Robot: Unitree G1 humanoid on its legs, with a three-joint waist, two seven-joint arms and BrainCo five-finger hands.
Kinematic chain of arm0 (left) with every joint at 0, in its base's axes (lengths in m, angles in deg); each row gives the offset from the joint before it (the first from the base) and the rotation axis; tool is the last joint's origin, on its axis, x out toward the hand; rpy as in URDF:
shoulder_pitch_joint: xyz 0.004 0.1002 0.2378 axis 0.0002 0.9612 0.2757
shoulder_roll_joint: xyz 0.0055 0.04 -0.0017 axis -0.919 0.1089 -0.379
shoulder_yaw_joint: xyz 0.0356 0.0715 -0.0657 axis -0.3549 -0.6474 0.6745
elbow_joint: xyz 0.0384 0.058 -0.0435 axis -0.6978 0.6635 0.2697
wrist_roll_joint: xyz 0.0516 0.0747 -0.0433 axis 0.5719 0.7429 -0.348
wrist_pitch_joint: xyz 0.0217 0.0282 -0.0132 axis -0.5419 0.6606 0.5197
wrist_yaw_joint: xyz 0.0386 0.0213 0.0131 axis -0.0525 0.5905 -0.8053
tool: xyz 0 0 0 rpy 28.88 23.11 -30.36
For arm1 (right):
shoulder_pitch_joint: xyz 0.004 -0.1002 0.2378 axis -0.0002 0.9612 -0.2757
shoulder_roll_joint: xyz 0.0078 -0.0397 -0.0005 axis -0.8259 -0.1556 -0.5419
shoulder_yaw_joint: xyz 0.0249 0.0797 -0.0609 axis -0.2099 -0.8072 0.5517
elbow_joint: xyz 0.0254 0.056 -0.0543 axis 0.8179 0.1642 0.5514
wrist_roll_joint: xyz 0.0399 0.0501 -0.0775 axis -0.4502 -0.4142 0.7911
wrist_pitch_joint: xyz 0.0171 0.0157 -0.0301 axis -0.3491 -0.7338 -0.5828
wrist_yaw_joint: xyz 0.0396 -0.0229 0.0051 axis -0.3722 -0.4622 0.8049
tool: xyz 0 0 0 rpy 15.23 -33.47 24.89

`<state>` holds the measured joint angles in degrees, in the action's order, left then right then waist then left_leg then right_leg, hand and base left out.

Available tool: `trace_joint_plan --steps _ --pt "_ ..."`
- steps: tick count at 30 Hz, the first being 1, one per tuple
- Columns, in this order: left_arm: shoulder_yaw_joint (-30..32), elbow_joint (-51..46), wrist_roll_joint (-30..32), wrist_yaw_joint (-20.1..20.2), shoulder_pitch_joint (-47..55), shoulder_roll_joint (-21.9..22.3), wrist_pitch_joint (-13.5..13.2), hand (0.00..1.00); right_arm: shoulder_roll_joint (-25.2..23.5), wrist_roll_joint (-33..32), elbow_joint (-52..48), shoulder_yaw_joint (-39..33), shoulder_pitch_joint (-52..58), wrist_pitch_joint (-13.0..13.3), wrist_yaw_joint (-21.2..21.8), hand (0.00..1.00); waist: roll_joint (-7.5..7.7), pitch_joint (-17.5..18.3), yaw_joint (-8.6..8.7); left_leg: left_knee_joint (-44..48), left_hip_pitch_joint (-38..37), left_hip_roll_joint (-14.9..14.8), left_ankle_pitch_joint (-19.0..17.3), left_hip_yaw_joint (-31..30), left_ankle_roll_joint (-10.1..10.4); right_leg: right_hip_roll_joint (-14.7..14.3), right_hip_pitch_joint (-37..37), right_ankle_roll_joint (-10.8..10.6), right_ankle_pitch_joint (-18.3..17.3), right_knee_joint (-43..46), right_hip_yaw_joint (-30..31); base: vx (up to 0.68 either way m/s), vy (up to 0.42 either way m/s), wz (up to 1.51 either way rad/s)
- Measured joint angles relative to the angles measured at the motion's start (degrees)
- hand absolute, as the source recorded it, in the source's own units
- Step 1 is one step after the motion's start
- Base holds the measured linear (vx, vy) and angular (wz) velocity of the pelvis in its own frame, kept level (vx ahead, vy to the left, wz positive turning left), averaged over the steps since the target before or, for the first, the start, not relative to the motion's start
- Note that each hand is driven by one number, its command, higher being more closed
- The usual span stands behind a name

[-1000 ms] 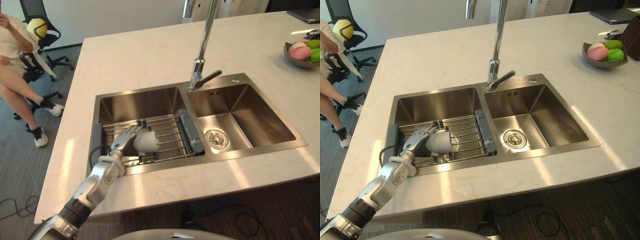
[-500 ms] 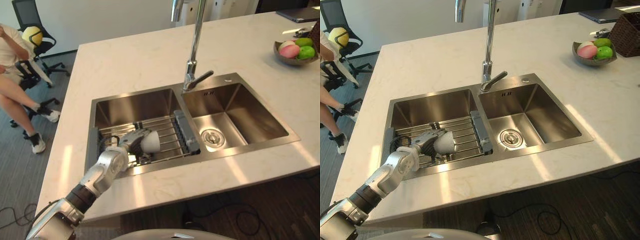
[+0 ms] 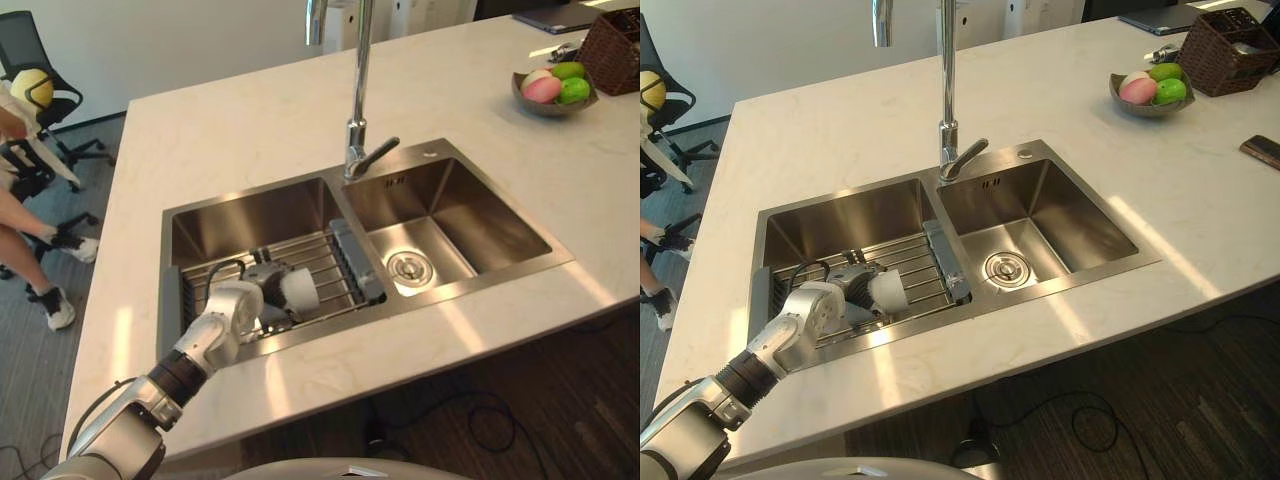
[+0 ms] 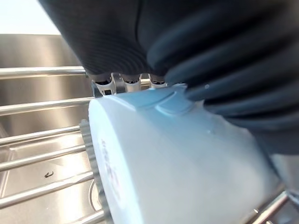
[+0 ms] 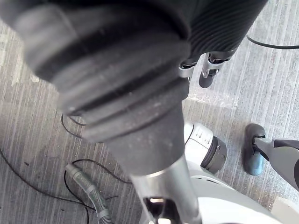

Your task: Walk over to the sink, pick up the cup, carry it to the dishwasher, place the cup inside the dishwasher, then close the dishwasher door

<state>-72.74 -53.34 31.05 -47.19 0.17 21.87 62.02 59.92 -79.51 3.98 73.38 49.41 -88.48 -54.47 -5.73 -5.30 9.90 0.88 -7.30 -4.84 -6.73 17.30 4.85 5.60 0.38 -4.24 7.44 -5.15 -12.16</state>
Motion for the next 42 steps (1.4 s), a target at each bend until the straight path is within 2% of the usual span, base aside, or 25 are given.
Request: trace_joint_plan --steps 5,8,10,12,13,15,17,19,20,22,23,25,28,31,33,35,42 --pt "-0.1 2.0 1.7 -3.9 0.1 1.9 -0.1 1.0 -0.1 -0.1 0.0 0.5 0.0 0.0 -0.1 0.0 0.13 -0.1 0.09 0.0 -0.3 0.1 0.0 0.1 0.0 0.1 0.0 -0.3 -0.1 0.0 0.7 -0.04 -0.003 -0.08" --pt "-1.0 3.7 1.6 -8.3 0.1 2.2 -0.7 1.0 0.0 -0.1 0.0 1.6 -0.2 0.1 -0.5 0.0 0.13 -0.1 0.41 0.0 -0.3 0.0 0.0 0.1 0.0 -0.1 -0.2 -0.3 -0.1 0.0 1.0 -0.03 -0.01 -0.06" --pt "-1.4 4.4 0.9 -11.3 0.2 2.3 -1.4 1.0 0.0 -0.1 0.0 1.7 -0.3 0.1 -0.6 0.0 0.12 -0.1 0.45 0.0 -0.3 0.0 0.0 0.1 0.0 -0.1 -0.4 -0.3 -0.1 0.0 1.2 -0.01 -0.005 -0.02" --pt "-2.1 5.8 -4.0 -18.2 0.2 2.2 -2.9 1.0 0.1 -0.1 -0.1 2.1 -0.3 0.1 -0.6 0.0 0.1 -0.2 0.44 0.0 -0.1 0.0 -0.1 0.1 0.0 -0.1 -0.4 -0.3 -0.1 0.0 1.1 0.0 0.0 0.0" --pt "-2.0 5.9 -5.1 -19.9 0.2 2.2 -3.3 1.0 0.1 -0.1 -0.2 2.1 -0.3 0.1 -0.6 0.0 0.08 -0.3 0.47 0.0 -0.1 0.0 -0.1 0.0 0.0 -0.1 -0.5 -0.2 -0.1 0.0 1.1 0.0 0.0 0.0" --pt "0.8 7.2 -11.6 -27.2 1.3 2.1 -5.8 1.0 0.1 -0.1 -0.6 2.1 -0.6 0.1 -0.6 0.0 0.05 -1.1 0.46 0.0 0.2 0.0 -0.1 -0.2 0.0 0.0 -0.4 -0.2 -0.2 0.0 0.6 0.01 -0.002 0.05" --pt "3.6 7.6 -17.7 -32.1 2.4 1.7 -9.6 1.0 0.1 -0.1 -1.5 2.1 -0.7 0.1 -0.6 0.0 0.05 -2.2 0.38 0.0 0.3 0.0 -0.1 -0.5 0.0 0.0 -0.4 -0.1 -0.3 0.0 0.1 0.0 -0.009 0.07" --pt "7.5 8.2 -25.0 -35.1 3.8 0.2 -13.9 1.0 0.0 -0.7 -2.2 1.9 -0.7 0.1 -0.5 0.0 -0.34 -2.6 0.49 0.0 0.4 -0.1 0.1 -1.5 0.0 -0.1 -0.3 0.1 -0.4 0.0 -1.2 0.04 -0.016 0.2" --pt "8.7 8.1 -28.3 -35.5 4.5 -0.4 -15.6 1.0 0.0 -0.7 -2.2 1.8 -0.7 0.1 -0.5 0.0 -0.43 -2.7 0.41 -0.1 0.4 -0.2 0.2 -1.8 0.0 -0.1 -0.3 0.2 -0.4 0.0 -1.5 0.07 -0.025 0.26" --pt "11.9 7.4 -40.4 -33.4 6.6 -3.6 -21.4 1.0 -0.2 -0.6 -2.2 1.1 -0.8 -0.1 -0.3 0.0 0.04 -3.4 -0.37 -0.1 0.6 -0.5 0.7 -3.3 -0.4 -0.3 0.4 0.2 -0.6 0.1 -3.0 0.07 -0.026 0.32" --pt "12.2 7.3 -42.7 -32.2 6.8 -4.1 -22.8 1.0 -0.2 -0.6 -2.2 1.0 -0.8 -0.2 -0.2 0.0 0.13 -3.5 -0.76 -0.1 0.6 -0.5 0.7 -3.5 -0.4 -0.4 0.5 0.2 -0.6 0.1 -3.2 0.06 -0.017 0.31" --pt "13.9 6.0 -52.1 -28.5 7.3 -4.5 -25.1 1.0 0.1 -0.4 -2.2 0.9 -0.5 -0.5 0.3 0.0 0.45 -3.7 -2.23 -0.1 0.7 -0.6 0.7 -5.0 -0.4 -0.6 1.3 0.1 -0.6 0.4 -4.6 0.06 -0.005 0.31" --pt "19.2 1.6 -60.5 -26.3 8.7 -4.6 -26.0 1.0 0.1 0.5 -2.2 -0.8 -0.5 -1.4 1.4 0.0 0.66 -3.7 -2.7 -0.1 0.5 -0.3 0.7 -6.3 -0.4 -0.1 2.2 0.2 -0.6 0.4 -6.0 0.02 0.022 0.23" --pt "24.0 -1.7 -65.3 -26.3 8.7 -4.6 -26.7 1.0 0.1 0.6 -2.2 -1.5 -0.1 -1.6 1.9 0.0 0.72 -3.7 -3.67 -0.1 0.3 0.3 1.0 -6.7 -0.8 0.4 2.7 0.1 -0.5 0.4 -6.8 -0.03 0.021 0.1" --pt "26.2 -3.1 -68.1 -26.2 8.7 -4.7 -27.1 1.0 0.0 0.7 -2.2 -1.6 -0.1 -1.6 2.0 0.0 0.89 -3.7 -3.78 -0.1 0.3 0.6 1.2 -7.6 -1.2 0.7 3.2 0.0 -0.4 0.0 -7.6 -0.1 0.017 0.2" --pt "27.9 -4.8 -71.3 -25.9 8.7 -4.6 -27.4 1.0 -0.1 1.3 -2.2 -1.9 0.0 -1.7 2.0 0.0 1.36 -3.6 -4.76 -0.1 0.3 0.9 1.6 -8.0 -1.5 1.0 3.5 0.0 -0.4 0.0 -7.8 -0.11 0.008 0.11" --pt "34.5 -9.1 -87.5 -24.1 9.0 -3.0 -27.9 1.0 -0.5 4.2 -2.3 -4.7 0.0 -1.6 3.3 0.0 2.68 -3.3 -6.24 -1.2 1.2 1.2 3.0 -9.6 -1.2 1.5 3.5 0.1 -0.6 0.0 -9.3 -0.1 -0.014 0.11"
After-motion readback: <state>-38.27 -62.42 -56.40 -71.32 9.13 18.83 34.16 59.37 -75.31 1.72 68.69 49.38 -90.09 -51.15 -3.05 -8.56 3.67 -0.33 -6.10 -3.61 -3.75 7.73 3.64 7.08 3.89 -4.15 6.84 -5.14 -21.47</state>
